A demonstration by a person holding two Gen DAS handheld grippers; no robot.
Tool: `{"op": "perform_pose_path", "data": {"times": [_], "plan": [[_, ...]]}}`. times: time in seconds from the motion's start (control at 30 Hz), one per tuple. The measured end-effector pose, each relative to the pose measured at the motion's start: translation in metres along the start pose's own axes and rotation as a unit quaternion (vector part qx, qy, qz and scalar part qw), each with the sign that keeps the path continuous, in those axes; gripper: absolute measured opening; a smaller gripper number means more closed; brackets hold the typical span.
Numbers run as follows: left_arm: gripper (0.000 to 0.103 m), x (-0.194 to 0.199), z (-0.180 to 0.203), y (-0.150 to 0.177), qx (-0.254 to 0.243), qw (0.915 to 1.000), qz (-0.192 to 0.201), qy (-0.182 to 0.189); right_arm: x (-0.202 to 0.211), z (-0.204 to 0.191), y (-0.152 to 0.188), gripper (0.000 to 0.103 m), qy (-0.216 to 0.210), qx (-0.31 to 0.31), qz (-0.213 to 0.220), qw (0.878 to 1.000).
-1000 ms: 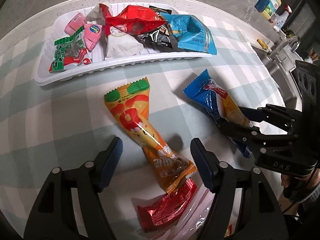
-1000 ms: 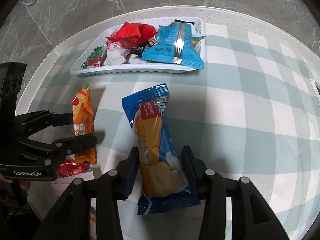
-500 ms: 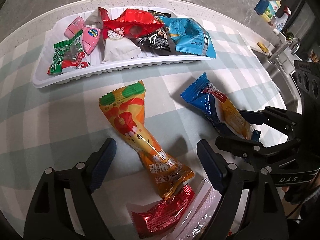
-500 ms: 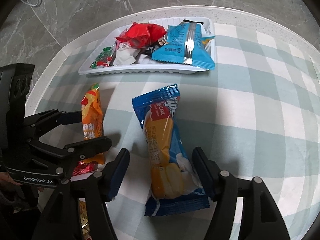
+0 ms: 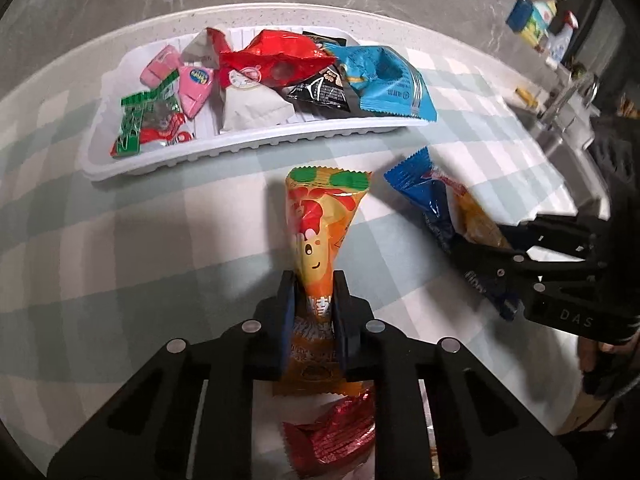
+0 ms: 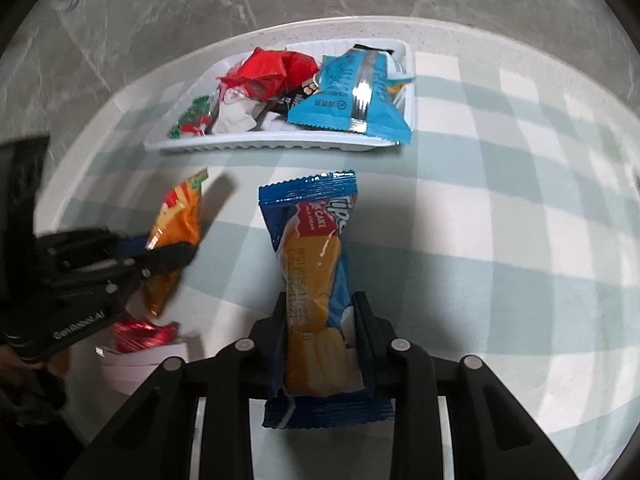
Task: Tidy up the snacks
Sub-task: 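Grasp the orange-yellow bar with the left tool while the right tool grasps the blue cake packet, then carry the orange bar and blue cake packet into the tray and release both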
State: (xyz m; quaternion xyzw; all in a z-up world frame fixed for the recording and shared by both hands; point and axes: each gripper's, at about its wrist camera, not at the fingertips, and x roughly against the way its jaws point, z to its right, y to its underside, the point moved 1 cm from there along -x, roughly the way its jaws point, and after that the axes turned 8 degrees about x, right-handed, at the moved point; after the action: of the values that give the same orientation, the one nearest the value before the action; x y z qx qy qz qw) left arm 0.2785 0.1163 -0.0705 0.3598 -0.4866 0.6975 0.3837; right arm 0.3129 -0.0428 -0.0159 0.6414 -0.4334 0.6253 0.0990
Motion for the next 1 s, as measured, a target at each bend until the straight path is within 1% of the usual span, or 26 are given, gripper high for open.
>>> {"op": "perform_pose_path", "data": {"times": [0.1, 0.23, 0.43, 0.5, 0.73, 1.0], "plan": [[0.015, 0.004, -0.004, 0.000, 0.011, 0.9998, 0.002, 0.015, 0.002, 0.012, 0.001, 0.032, -0.050, -0.044, 0.010, 0.998], [0.015, 0.015, -0.010, -0.004, 0.028, 0.9991, 0.013, 0.031, 0.005, 0.026, 0.003, 0.032, -0.098, -0.092, 0.022, 0.991], [0.015, 0.034, -0.015, -0.010, 0.047, 0.9969, 0.030, 0.055, 0.014, 0.033, 0.000, 0.031, -0.151, -0.138, 0.041, 0.978], [0.015, 0.040, -0.016, -0.013, 0.050, 0.9963, 0.032, 0.063, 0.017, 0.032, -0.004, 0.032, -0.164, -0.145, 0.047, 0.975], [0.015, 0.060, -0.026, -0.029, 0.067, 0.9939, 0.051, 0.071, 0.027, 0.026, -0.025, 0.032, -0.198, -0.150, 0.065, 0.966], [0.015, 0.071, -0.054, -0.060, 0.086, 0.9921, 0.067, 0.063, 0.024, 0.030, -0.060, 0.032, -0.208, -0.155, 0.074, 0.963]]}}
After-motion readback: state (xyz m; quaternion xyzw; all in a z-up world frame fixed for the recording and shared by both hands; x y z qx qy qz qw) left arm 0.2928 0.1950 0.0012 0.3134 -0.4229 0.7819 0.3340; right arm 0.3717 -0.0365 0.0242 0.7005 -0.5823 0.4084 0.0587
